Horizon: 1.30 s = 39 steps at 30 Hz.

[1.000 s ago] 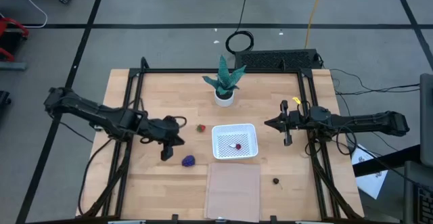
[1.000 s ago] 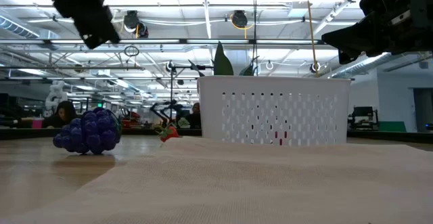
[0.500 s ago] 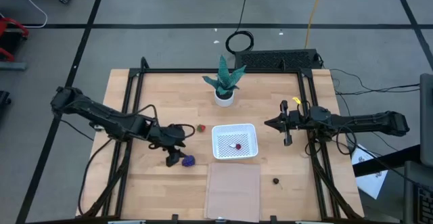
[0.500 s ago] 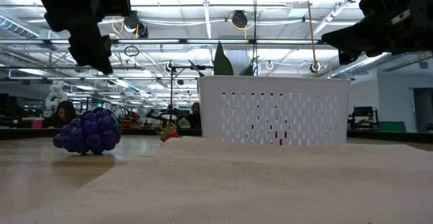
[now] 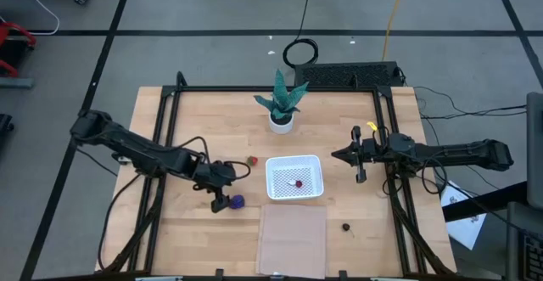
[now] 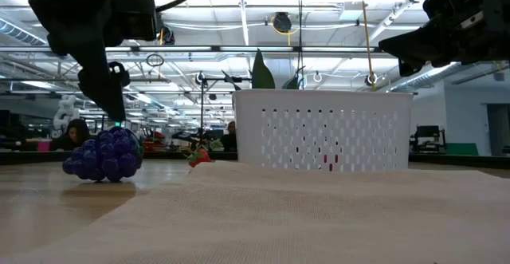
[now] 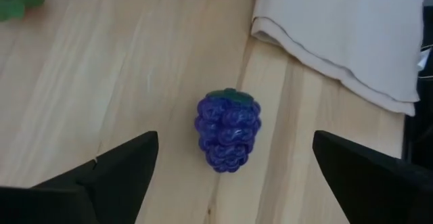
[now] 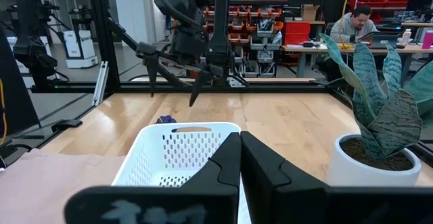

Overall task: Pick and placing Produce into tupperware
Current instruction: Put the grapes into the basket

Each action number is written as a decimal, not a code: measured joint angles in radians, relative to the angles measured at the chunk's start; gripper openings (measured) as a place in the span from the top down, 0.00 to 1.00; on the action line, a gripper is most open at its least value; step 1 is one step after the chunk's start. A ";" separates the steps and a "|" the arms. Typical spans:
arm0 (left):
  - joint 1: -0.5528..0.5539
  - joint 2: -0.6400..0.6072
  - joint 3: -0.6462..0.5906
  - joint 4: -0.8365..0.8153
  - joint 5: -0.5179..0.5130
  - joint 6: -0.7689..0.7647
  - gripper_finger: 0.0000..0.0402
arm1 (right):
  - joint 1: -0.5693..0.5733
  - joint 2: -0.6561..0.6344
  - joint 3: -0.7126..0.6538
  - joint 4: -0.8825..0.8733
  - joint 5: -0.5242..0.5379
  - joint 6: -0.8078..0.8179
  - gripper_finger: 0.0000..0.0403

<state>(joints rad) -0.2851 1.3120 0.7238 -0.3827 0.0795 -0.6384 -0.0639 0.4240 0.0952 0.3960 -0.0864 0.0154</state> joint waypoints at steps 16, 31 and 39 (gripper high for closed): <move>-0.019 0.133 0.000 0.082 -0.010 -0.038 0.02 | 0.000 0.000 0.000 -0.015 0.000 -0.002 1.00; -0.023 0.250 -0.001 0.178 -0.021 -0.029 0.02 | 0.000 0.000 0.000 -0.028 0.003 -0.005 1.00; -0.044 0.297 0.002 0.207 -0.047 -0.021 0.02 | 0.000 0.000 0.000 -0.028 0.003 -0.005 1.00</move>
<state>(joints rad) -0.3290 1.6092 0.7258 -0.1761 0.0323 -0.6590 -0.0639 0.4237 0.0952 0.3679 -0.0837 0.0106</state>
